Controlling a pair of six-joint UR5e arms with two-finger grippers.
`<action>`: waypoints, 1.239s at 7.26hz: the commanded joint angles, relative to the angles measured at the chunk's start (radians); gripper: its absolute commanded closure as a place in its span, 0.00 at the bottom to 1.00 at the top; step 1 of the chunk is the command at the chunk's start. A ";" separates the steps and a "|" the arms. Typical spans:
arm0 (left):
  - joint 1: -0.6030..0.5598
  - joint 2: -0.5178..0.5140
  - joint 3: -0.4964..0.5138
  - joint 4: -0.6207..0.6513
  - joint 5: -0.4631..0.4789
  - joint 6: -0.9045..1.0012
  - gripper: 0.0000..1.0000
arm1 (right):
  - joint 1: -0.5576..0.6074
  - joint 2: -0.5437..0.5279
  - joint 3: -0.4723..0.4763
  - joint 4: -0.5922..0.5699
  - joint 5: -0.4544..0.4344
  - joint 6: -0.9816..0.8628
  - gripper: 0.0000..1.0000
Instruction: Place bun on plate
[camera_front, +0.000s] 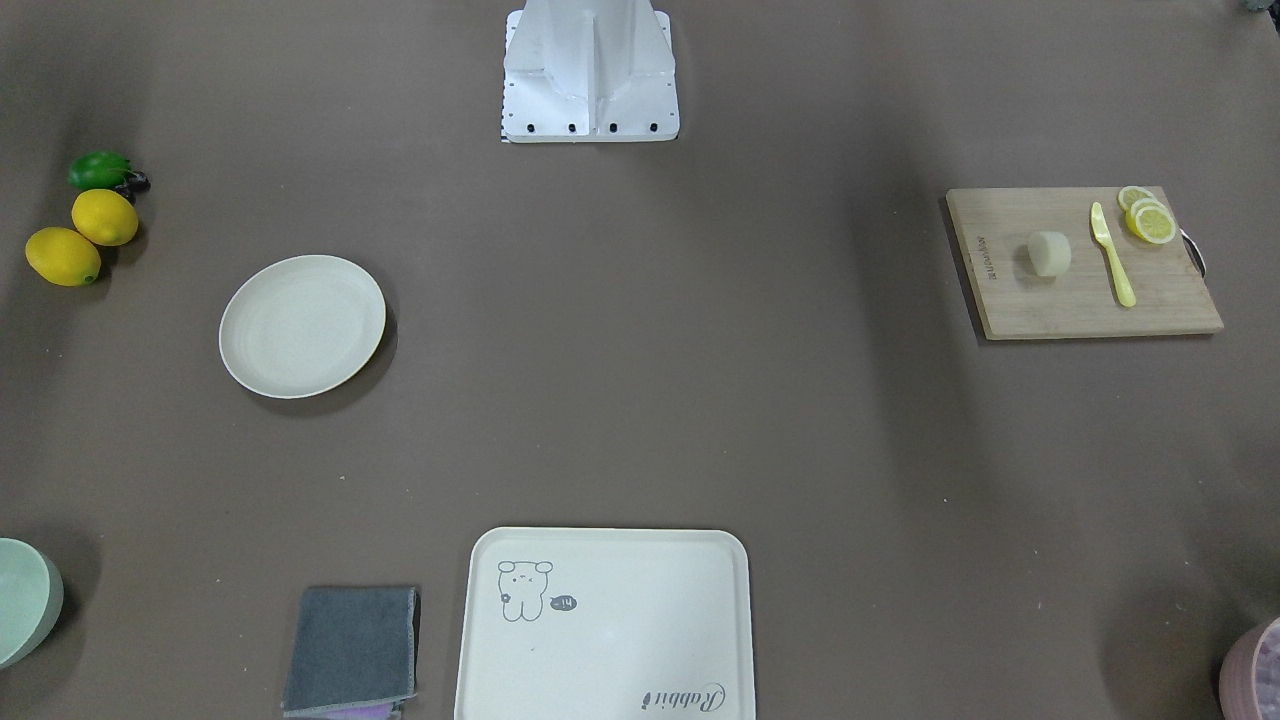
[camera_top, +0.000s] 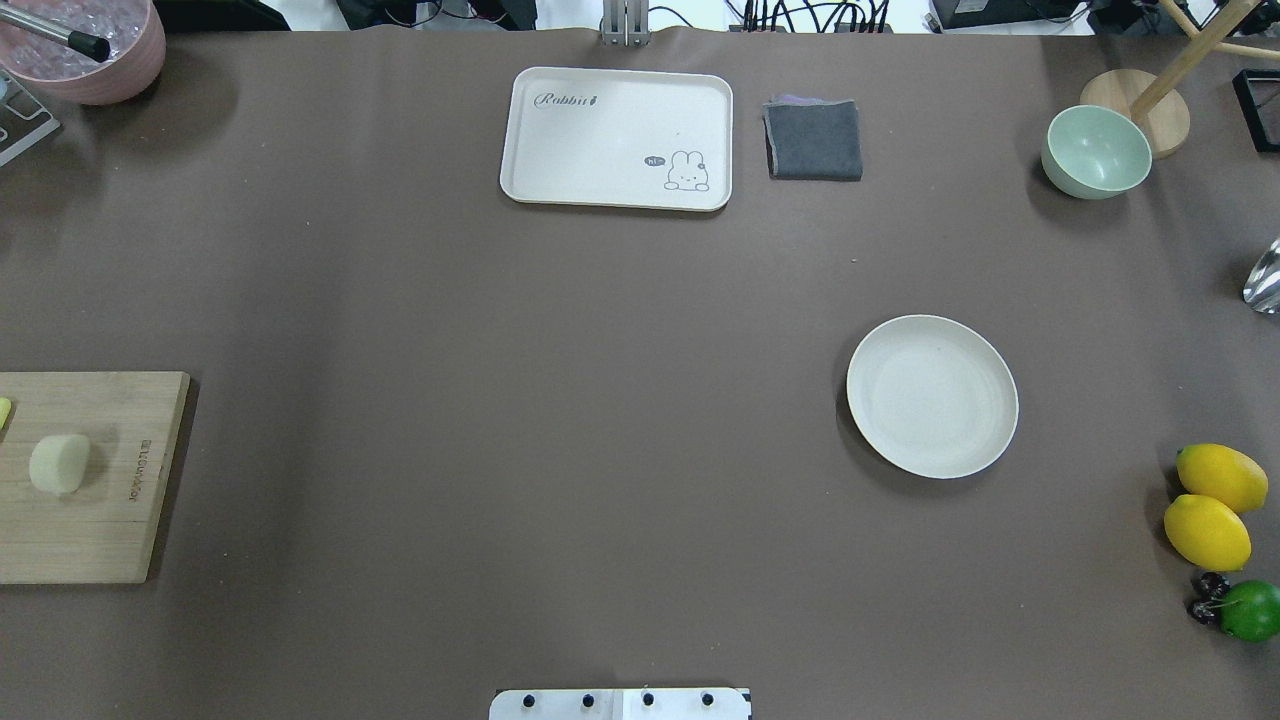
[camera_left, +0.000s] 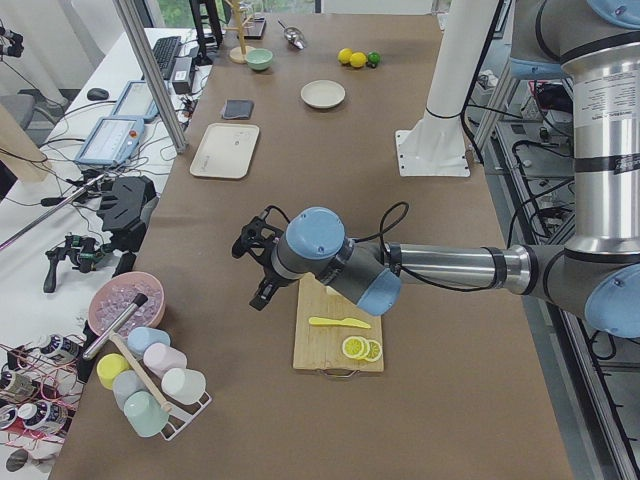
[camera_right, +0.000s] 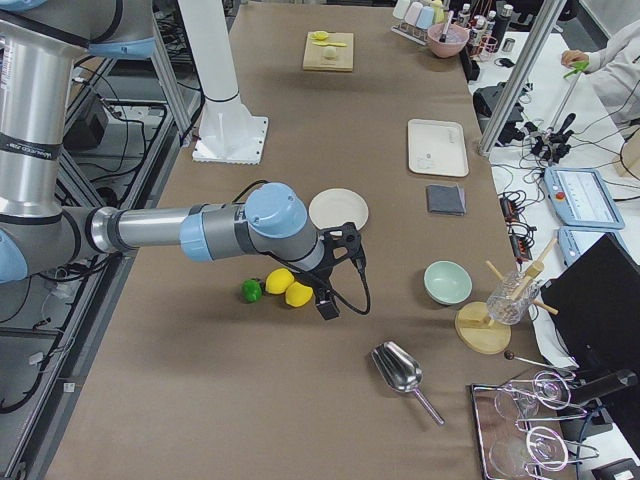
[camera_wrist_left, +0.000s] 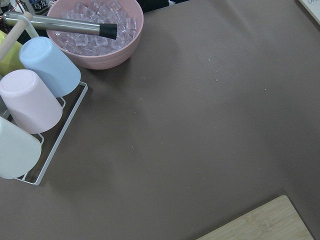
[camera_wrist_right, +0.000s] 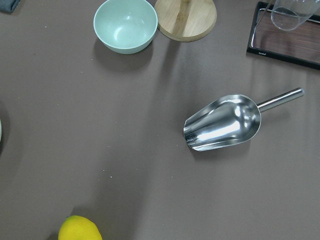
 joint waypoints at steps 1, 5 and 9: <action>0.014 -0.016 -0.003 0.002 0.000 0.000 0.02 | 0.001 0.031 0.001 -0.002 0.001 0.003 0.00; 0.107 -0.010 -0.037 0.008 0.001 -0.248 0.02 | -0.083 0.023 0.010 -0.003 0.065 0.280 0.00; 0.166 -0.018 -0.046 0.003 0.004 -0.308 0.02 | -0.423 0.029 0.016 0.335 -0.014 0.906 0.00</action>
